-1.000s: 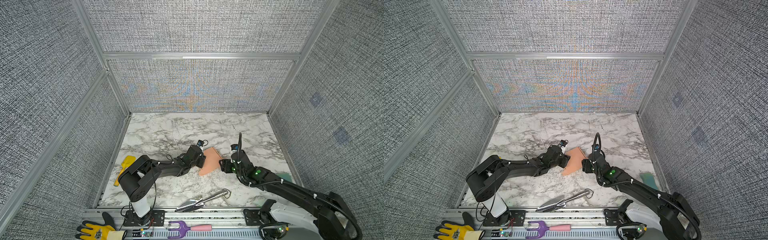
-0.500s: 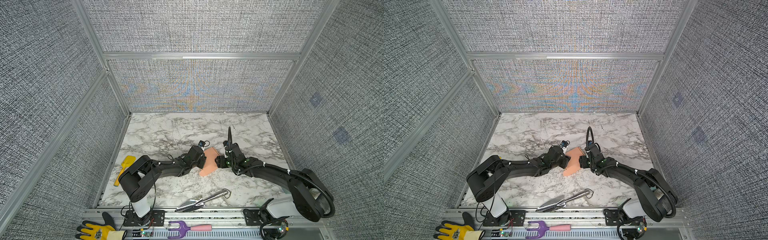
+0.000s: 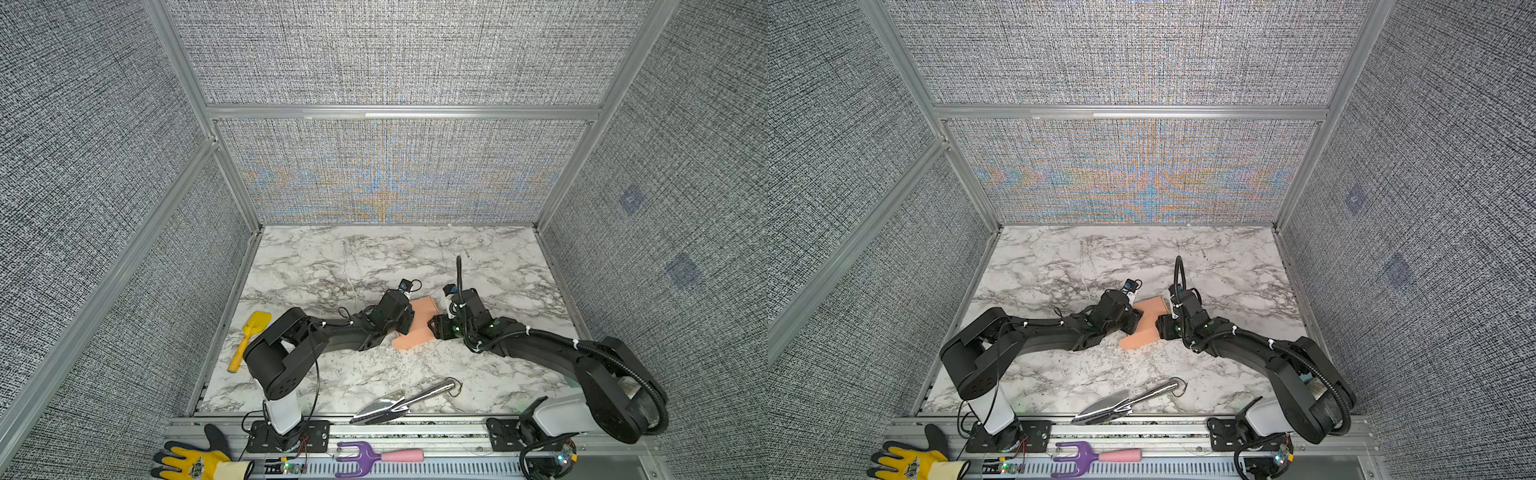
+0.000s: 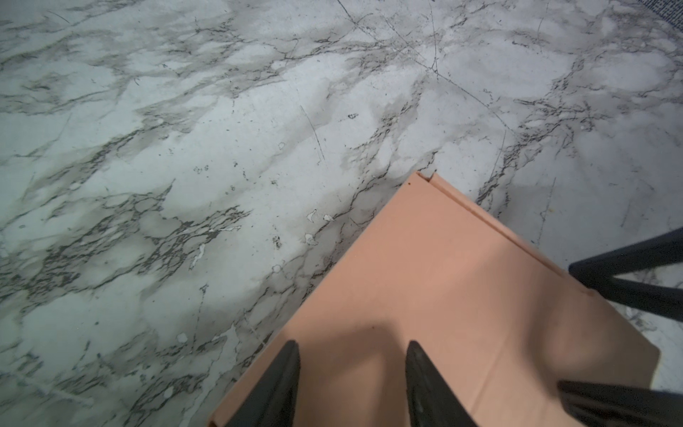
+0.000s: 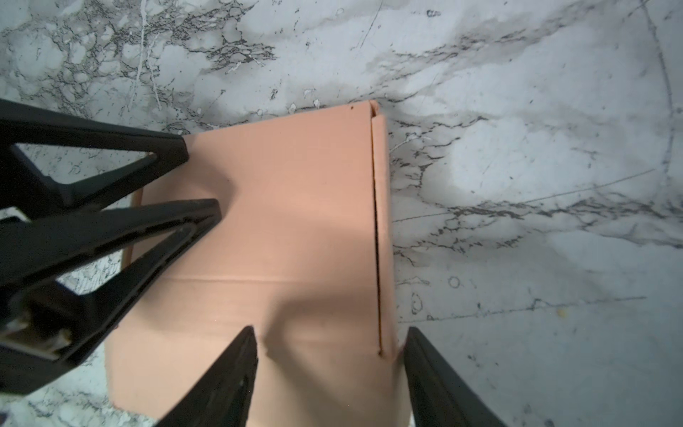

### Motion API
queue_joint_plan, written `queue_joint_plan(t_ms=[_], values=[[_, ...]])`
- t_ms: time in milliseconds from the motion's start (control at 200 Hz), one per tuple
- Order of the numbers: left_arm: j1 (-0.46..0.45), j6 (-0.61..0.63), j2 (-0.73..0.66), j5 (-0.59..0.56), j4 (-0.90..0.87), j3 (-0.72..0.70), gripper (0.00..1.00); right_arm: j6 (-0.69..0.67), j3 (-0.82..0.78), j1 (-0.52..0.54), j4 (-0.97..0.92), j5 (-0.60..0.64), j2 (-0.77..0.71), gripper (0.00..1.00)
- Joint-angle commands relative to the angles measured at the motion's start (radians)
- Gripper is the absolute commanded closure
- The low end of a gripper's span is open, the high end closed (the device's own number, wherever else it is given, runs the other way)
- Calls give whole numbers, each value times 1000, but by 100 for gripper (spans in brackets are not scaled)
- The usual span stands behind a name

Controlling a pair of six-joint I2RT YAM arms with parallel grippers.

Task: Assemble paper box
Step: Close the lid on the paper box.

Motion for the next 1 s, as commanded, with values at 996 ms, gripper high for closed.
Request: queue_joint_plan(t_ms=[996], values=[[111,-456,-307,365,181,-362,37,47,-117,-5,242,-36,102,36]])
